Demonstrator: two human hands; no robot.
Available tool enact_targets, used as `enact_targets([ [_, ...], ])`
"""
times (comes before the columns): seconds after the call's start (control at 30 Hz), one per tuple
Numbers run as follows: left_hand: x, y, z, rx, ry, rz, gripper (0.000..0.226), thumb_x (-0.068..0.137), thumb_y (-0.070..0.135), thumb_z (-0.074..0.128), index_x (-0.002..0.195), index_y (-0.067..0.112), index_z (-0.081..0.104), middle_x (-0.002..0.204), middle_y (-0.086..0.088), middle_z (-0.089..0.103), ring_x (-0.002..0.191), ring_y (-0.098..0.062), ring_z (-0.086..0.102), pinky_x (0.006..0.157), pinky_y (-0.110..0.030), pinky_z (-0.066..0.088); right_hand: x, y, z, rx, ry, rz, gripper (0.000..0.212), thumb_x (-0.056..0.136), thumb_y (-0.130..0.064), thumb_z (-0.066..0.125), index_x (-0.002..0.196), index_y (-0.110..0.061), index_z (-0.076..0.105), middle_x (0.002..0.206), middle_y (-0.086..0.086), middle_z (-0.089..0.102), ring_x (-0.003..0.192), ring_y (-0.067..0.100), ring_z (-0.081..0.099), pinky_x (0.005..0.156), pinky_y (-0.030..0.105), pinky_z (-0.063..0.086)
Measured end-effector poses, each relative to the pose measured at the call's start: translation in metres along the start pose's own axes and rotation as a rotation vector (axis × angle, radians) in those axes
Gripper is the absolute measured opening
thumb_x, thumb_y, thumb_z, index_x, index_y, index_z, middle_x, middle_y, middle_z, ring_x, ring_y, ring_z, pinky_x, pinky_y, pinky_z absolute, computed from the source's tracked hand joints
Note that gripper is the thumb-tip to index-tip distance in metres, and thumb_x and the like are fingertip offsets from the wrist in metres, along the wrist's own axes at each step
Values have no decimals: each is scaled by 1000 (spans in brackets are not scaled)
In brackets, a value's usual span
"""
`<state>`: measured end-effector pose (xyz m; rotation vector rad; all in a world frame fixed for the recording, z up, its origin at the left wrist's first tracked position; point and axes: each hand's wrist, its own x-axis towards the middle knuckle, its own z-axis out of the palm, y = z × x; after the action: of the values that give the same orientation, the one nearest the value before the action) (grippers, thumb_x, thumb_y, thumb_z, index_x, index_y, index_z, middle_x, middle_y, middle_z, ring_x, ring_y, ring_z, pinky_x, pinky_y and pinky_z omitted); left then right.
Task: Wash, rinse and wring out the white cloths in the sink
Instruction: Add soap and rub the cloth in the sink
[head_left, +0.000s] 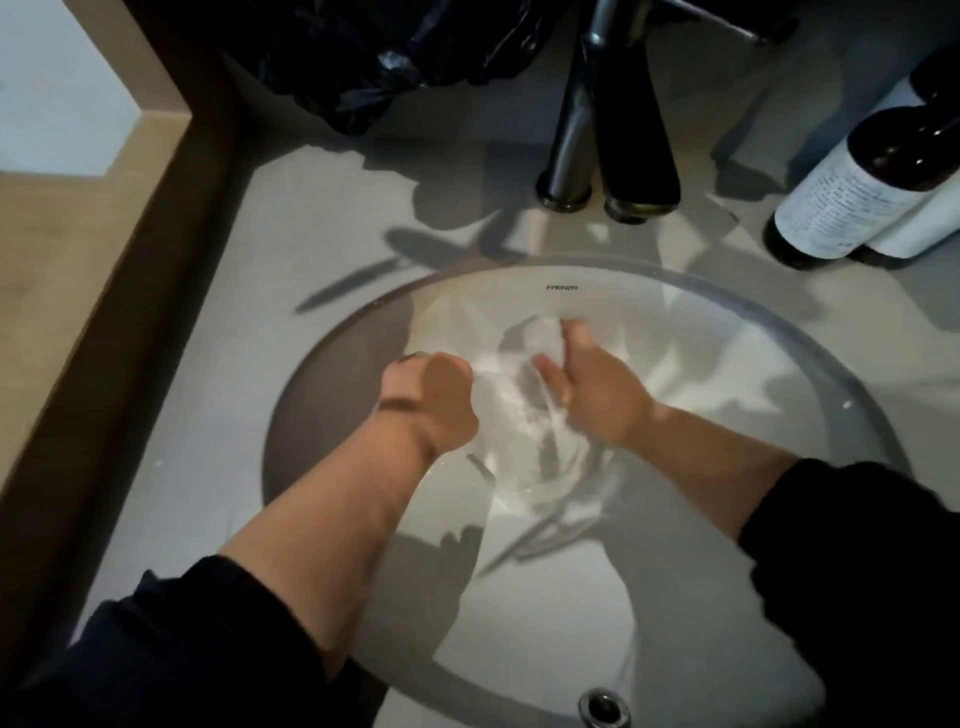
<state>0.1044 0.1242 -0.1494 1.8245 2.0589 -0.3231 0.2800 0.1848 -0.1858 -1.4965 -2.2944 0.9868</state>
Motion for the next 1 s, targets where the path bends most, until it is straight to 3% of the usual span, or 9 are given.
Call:
enact_targets([
  [0.1, -5, 1, -2, 214, -107, -15, 29, 91, 19, 51, 118, 15, 59, 119, -5, 55, 111, -25, 53, 80, -28, 42, -19, 10, -54, 216, -81, 114, 34, 94, -11, 57, 118, -12, 34, 89, 3, 52, 75, 19, 57, 65, 19, 44],
  [0.2, -3, 7, 11, 419, -21, 205, 82, 82, 52, 66, 143, 9, 33, 138, -7, 36, 127, -28, 37, 98, -36, 39, -45, 14, -79, -468, -291, 239, 41, 89, -23, 47, 126, -7, 41, 119, 10, 53, 112, 31, 52, 88, 31, 45],
  [0.3, 0, 18, 33, 306, -98, 323, 126, 69, 72, 65, 152, 11, -7, 157, -7, 7, 143, -29, 15, 116, -48, 21, -56, 7, -61, -935, -205, -85, 73, 70, -30, 25, 129, 4, 52, 127, 28, 56, 111, 45, 57, 87, 58, 48],
  [0.43, 9, 23, 53, 386, -75, 311, 123, 68, 78, 60, 152, 11, -1, 155, -8, 12, 136, -29, 24, 104, -47, 32, -50, -18, -37, -1304, -453, -139, 72, 93, -54, 28, 147, -7, 30, 157, 25, 12, 146, 39, 9, 115, 57, 6],
  [0.53, 14, 24, 52, 305, 27, 320, 95, 71, 72, 64, 140, 17, 27, 127, -2, 40, 112, -23, 46, 83, -32, 41, -44, -31, -21, -1427, -740, 49, 79, 87, -74, 30, 139, -17, 45, 138, 13, 50, 137, 35, 33, 114, 55, 4],
  [0.6, 15, 24, 50, 255, 41, 305, 84, 74, 65, 66, 134, 19, 31, 121, -1, 45, 108, -21, 52, 77, -29, 42, -45, -23, -16, -1413, -720, 120, 88, 81, -72, 49, 142, -11, 36, 128, 13, 57, 122, 36, 50, 110, 55, 23],
  [0.7, 16, 21, 42, 124, 71, 276, 68, 78, 49, 71, 130, 21, 36, 118, -2, 49, 106, -21, 53, 74, -30, 41, -53, 6, -25, -1183, -553, 214, 106, 76, -55, 68, 149, -13, 4, 139, 18, 41, 125, 37, 45, 103, 48, 38],
  [0.87, 21, 9, 31, 15, 350, 412, 63, 60, 21, 83, 117, 18, 58, 107, -4, 56, 96, -26, 58, 75, -33, 49, -48, 24, -61, -259, -279, 438, 57, 77, -36, 75, 127, -15, 55, 122, 7, 62, 106, 23, 60, 84, 21, 40],
  [1.0, 17, 0, 35, -124, -157, 351, 97, 74, 38, 80, 150, 23, 23, 144, 1, 37, 132, -21, 38, 106, -34, 38, -54, 12, -61, 9, 28, 409, 35, 78, -31, 75, 109, -16, 67, 103, 4, 70, 97, 22, 65, 77, 22, 44],
])
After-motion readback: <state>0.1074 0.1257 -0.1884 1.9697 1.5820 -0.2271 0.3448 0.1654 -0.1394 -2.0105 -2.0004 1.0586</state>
